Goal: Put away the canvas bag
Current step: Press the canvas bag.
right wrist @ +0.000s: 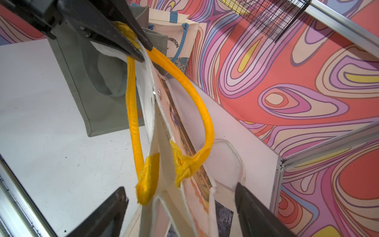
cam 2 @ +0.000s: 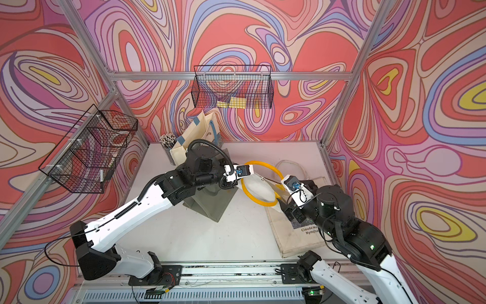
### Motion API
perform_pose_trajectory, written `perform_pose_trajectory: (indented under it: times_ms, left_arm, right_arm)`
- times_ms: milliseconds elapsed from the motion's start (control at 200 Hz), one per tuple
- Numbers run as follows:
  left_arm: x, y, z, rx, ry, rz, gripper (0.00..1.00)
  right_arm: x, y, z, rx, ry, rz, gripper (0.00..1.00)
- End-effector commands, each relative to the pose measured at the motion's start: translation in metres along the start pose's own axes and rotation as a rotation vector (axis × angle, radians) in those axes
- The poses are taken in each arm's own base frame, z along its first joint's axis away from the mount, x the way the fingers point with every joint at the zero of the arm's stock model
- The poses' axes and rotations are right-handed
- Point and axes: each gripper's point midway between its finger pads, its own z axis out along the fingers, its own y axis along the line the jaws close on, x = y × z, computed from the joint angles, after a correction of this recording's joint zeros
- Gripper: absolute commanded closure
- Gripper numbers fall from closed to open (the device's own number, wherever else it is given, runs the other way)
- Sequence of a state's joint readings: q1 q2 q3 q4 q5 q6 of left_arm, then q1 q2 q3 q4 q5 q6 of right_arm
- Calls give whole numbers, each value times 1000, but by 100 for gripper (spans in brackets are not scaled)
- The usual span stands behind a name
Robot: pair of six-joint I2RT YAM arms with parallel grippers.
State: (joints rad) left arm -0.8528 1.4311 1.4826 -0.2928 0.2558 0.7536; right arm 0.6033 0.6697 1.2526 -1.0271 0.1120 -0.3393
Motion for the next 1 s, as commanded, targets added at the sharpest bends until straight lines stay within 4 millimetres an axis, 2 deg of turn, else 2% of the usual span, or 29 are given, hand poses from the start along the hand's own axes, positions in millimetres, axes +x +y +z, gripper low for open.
perform_pose_trajectory:
  times_ms: [0, 170, 325, 501, 671, 991]
  left_arm:
    - [-40, 26, -21, -96, -161, 61, 100]
    - [-46, 33, -25, -111, -190, 79, 100]
    - [-52, 38, -28, -118, -220, 89, 100]
    - [-56, 42, -30, -121, -230, 97, 100]
    - [-61, 50, -33, -122, -256, 88, 100]
    - [-70, 55, -34, -109, -286, 103, 100]
  right_arm:
    - [16, 5, -10, -22, 57, 11, 9]
    - [14, -4, -24, 30, 14, 11, 2]
    - [24, -7, -30, 50, 53, -9, 2]
    - [24, -20, -45, 117, 47, -42, 2]
    - [46, -18, -42, 114, 149, -91, 2]
    - [43, -13, -44, 98, 102, -119, 2]
